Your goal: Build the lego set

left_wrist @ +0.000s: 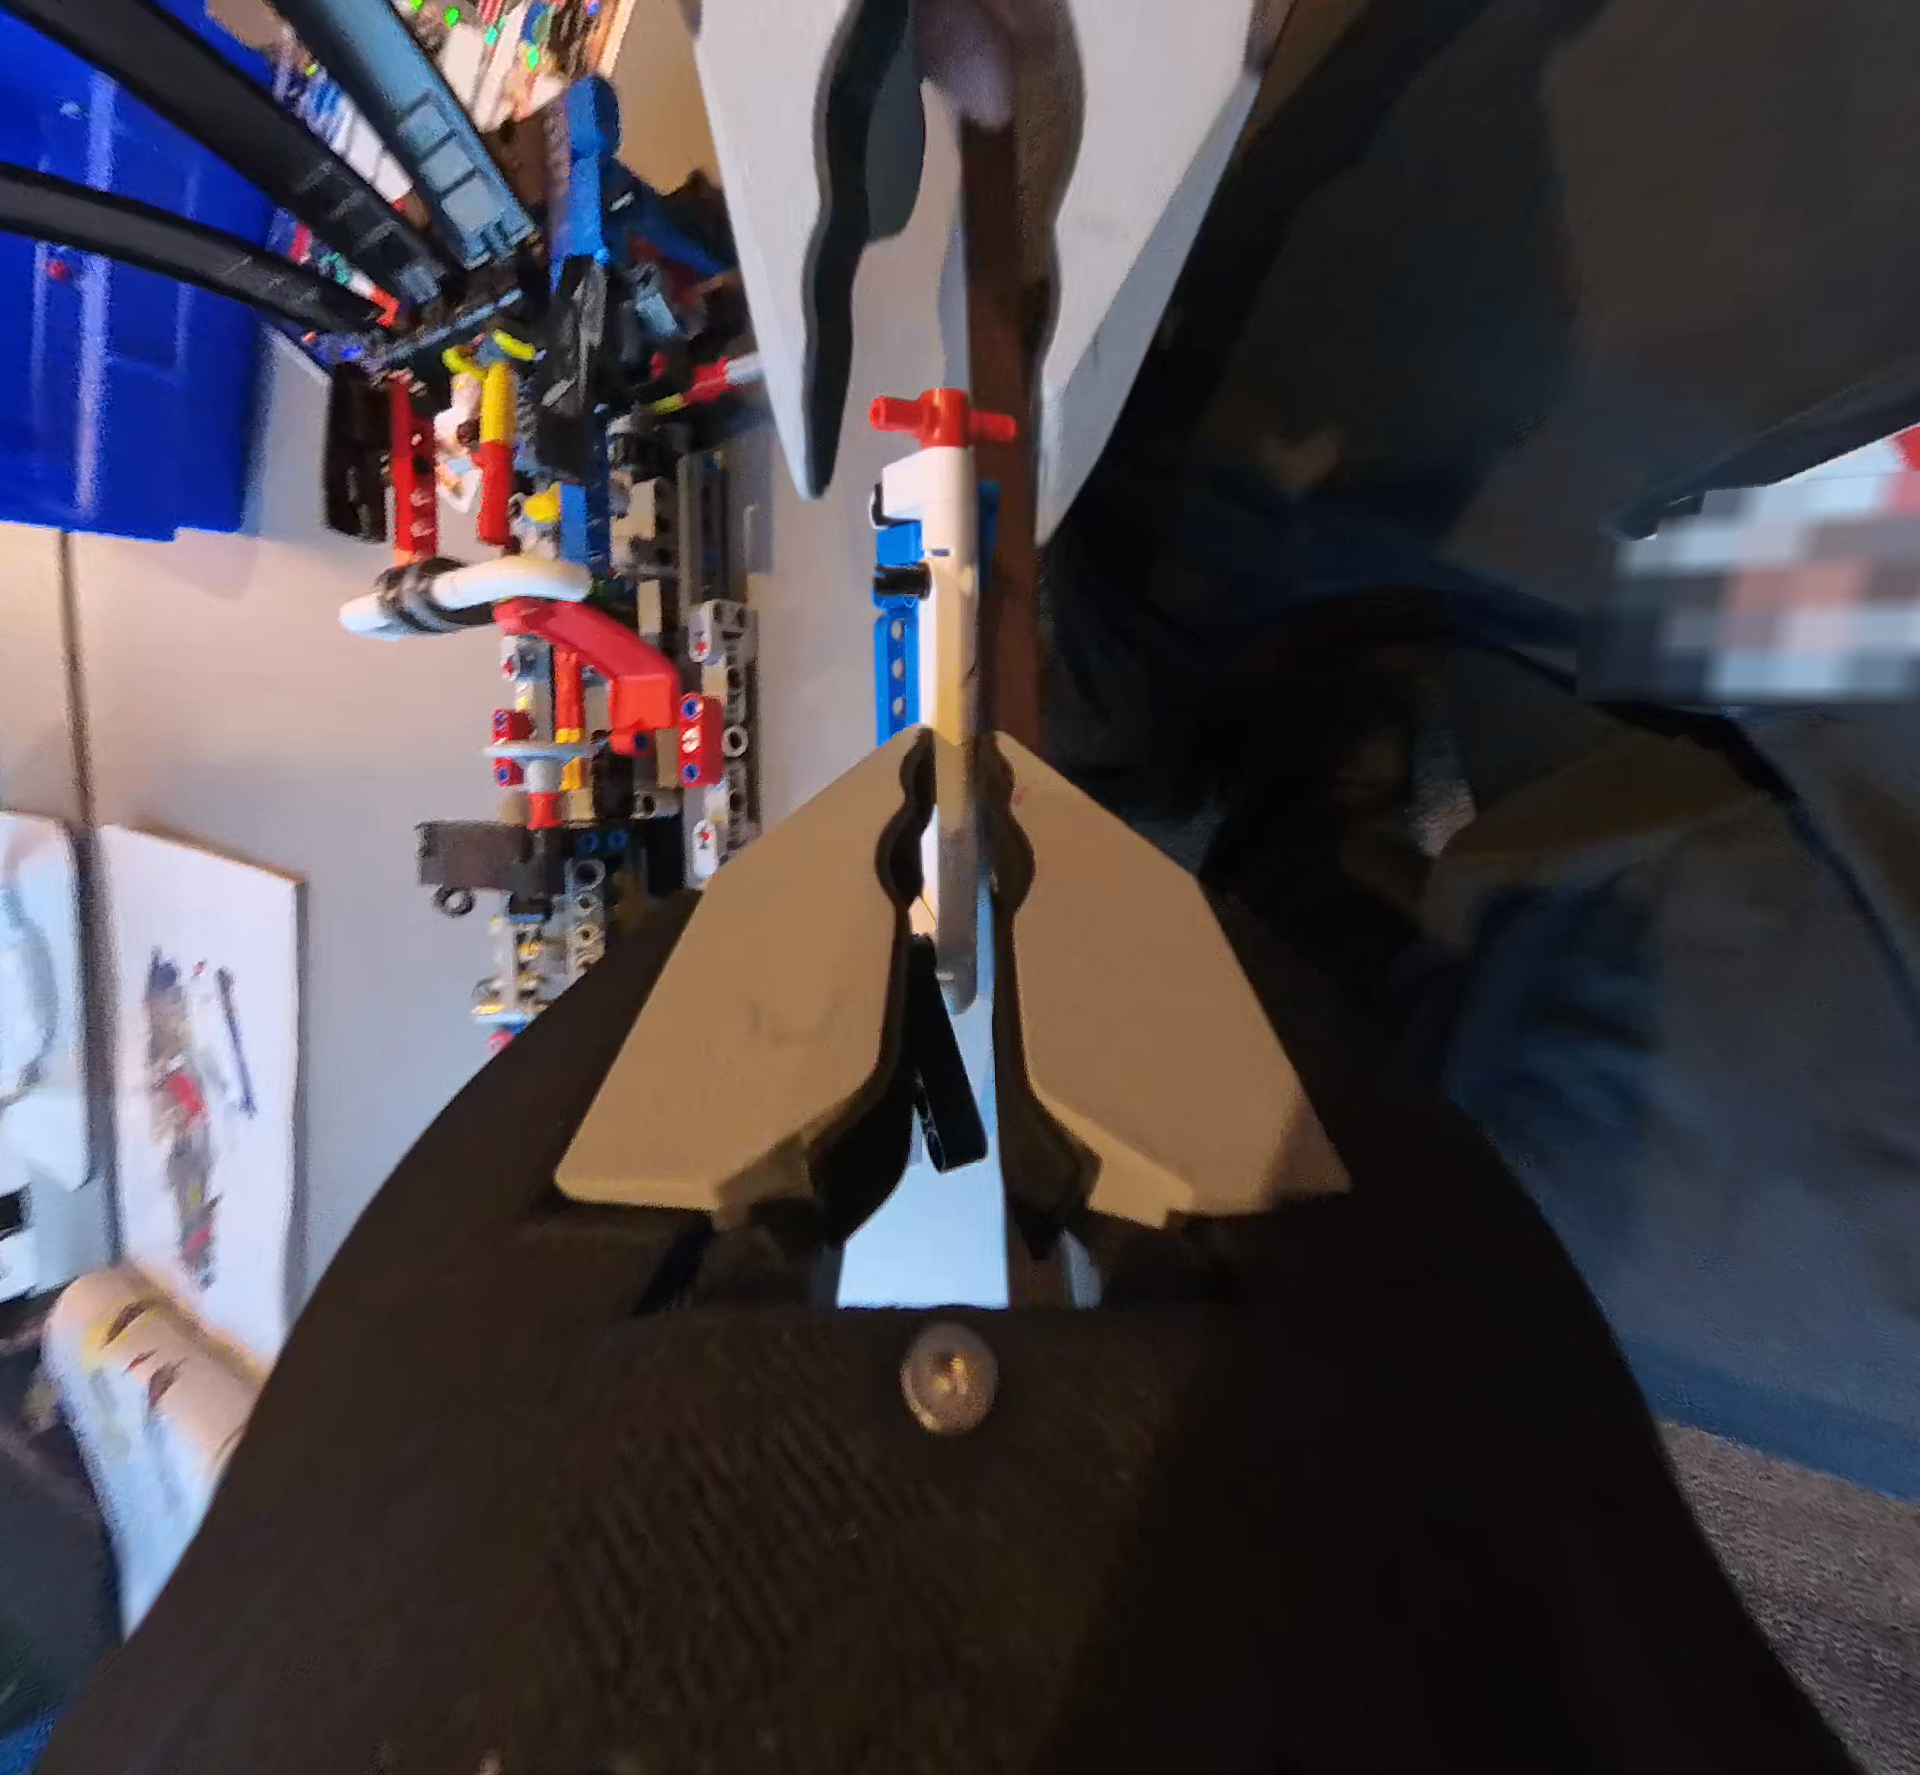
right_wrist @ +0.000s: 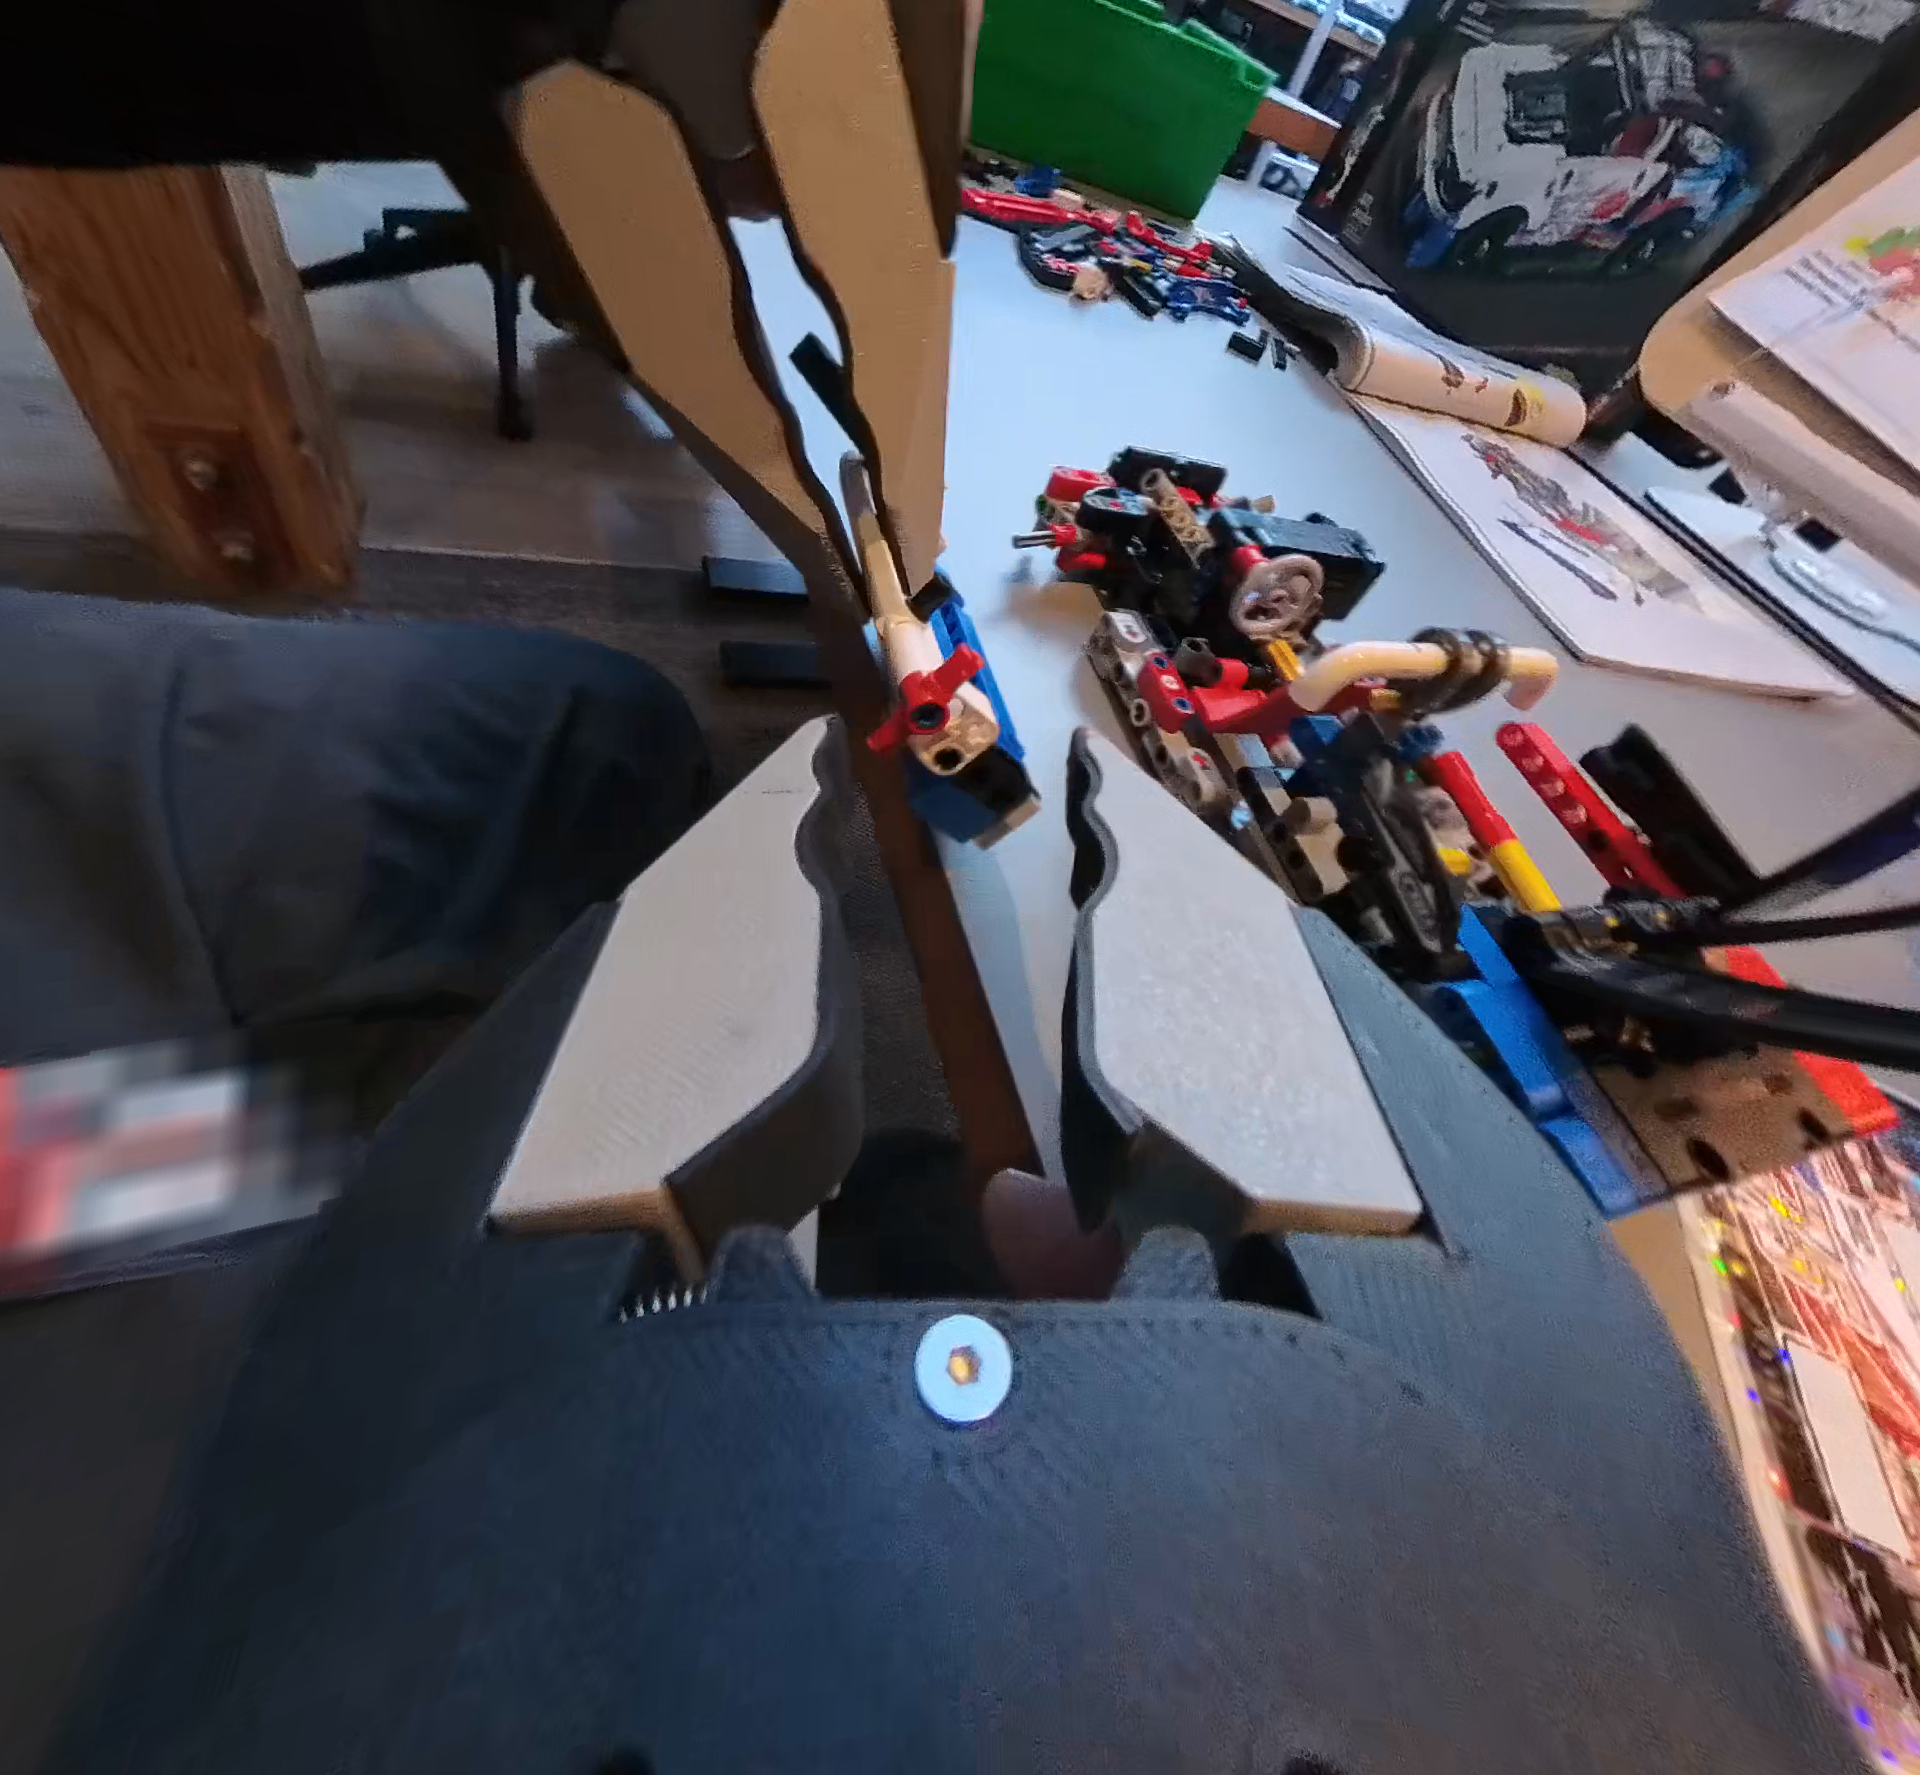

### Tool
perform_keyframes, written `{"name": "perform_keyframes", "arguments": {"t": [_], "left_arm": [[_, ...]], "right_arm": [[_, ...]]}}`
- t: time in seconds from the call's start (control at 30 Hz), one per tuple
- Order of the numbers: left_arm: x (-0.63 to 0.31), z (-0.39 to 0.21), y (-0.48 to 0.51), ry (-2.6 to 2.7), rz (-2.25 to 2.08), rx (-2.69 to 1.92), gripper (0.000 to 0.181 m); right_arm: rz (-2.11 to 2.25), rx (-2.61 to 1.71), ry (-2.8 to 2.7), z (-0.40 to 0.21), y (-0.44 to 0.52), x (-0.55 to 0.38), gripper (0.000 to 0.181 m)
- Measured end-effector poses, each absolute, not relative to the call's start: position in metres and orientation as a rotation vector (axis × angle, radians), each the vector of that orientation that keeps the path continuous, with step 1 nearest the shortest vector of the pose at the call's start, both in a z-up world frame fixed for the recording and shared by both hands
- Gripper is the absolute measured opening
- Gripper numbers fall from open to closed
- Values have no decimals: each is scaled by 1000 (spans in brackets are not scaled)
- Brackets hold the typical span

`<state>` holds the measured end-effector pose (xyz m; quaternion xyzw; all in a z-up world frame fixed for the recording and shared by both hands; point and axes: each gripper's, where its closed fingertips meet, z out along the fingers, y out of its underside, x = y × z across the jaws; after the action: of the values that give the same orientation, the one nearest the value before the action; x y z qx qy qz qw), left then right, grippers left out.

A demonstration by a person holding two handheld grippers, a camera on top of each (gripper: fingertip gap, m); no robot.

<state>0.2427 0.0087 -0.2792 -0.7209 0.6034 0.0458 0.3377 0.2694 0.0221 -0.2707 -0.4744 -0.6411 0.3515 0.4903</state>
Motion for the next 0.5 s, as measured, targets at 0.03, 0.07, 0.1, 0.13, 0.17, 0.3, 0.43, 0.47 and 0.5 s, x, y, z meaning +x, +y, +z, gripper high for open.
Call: {"name": "perform_keyframes", "arguments": {"t": [0.03,0.07,0.1,0.13,0.17,0.3,0.43,0.47,0.5], "left_arm": [[247,-279,5,1577,76,-1876,5],[251,-278,3,1578,47,-1872,5],[253,-277,2,1580,27,-1873,5],[254,-278,1,1584,20,-1877,5],[254,-278,0,1587,14,-1878,5],[262,-271,1,1543,-72,-1868,7],[266,-260,13,1465,-87,-1854,14],[266,-258,16,1443,-80,-1851,17],[267,-256,20,1422,-74,-1849,21]], "right_arm": [[844,-1137,-1575,-272,18,268,36],[838,-1120,-1593,-273,14,268,29],[832,-1104,-1603,-272,10,267,24],[826,-1097,-1605,-272,8,267,21],[832,-1101,-1604,-271,7,267,21],[960,-1161,-1562,-264,9,272,17],[1076,-1251,-1489,-259,16,279,16],[1111,-1284,-1466,-258,18,280,16],[1149,-1317,-1441,-257,21,281,16]]}}
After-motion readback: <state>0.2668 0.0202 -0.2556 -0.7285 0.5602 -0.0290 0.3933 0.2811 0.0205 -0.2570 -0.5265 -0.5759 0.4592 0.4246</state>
